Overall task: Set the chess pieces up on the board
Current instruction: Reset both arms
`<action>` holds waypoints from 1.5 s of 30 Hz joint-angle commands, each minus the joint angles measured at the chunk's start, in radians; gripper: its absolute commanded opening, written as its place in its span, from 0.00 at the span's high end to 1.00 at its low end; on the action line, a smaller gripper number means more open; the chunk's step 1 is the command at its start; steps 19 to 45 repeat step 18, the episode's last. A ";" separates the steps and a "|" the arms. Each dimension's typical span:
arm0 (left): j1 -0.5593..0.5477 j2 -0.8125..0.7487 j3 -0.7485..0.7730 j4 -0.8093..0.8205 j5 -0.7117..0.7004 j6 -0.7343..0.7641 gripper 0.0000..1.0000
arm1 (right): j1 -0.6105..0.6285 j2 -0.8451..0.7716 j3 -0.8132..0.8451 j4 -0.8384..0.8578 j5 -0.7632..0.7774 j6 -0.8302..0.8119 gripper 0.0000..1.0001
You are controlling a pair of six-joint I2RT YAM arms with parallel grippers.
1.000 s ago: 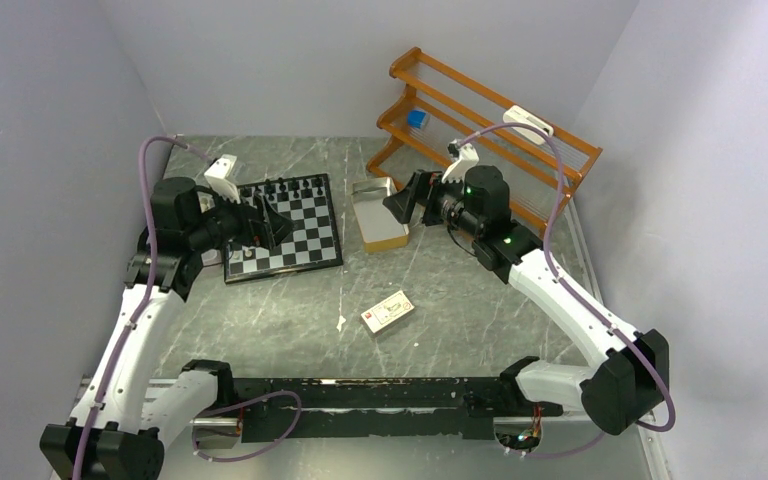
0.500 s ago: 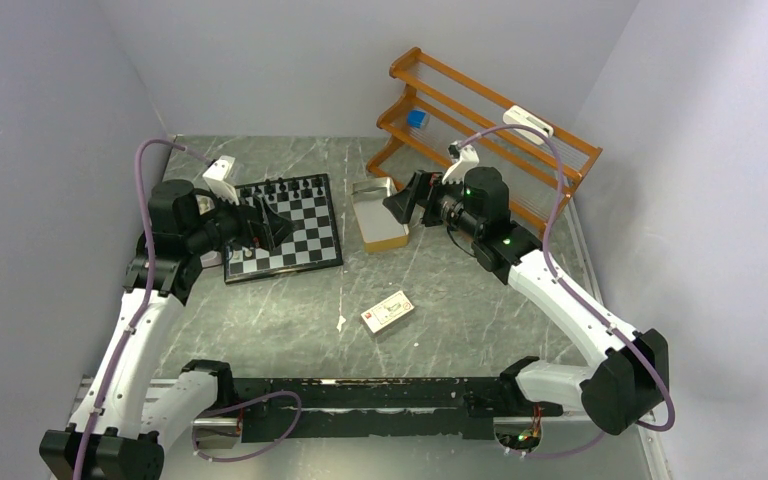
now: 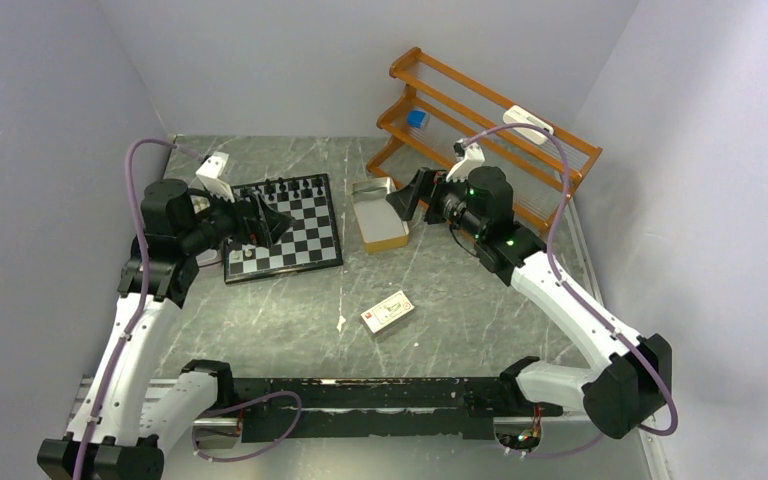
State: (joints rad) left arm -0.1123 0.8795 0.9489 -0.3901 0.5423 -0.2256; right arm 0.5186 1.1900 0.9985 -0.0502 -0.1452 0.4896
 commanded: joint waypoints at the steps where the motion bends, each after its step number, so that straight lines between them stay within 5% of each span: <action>1: 0.003 -0.024 0.047 0.032 -0.030 -0.008 0.00 | 0.004 -0.030 0.016 0.021 0.010 -0.015 0.00; 45: 0.002 -0.060 -0.045 0.045 -0.096 -0.002 0.00 | 0.005 0.019 -0.025 0.000 -0.006 -0.017 0.00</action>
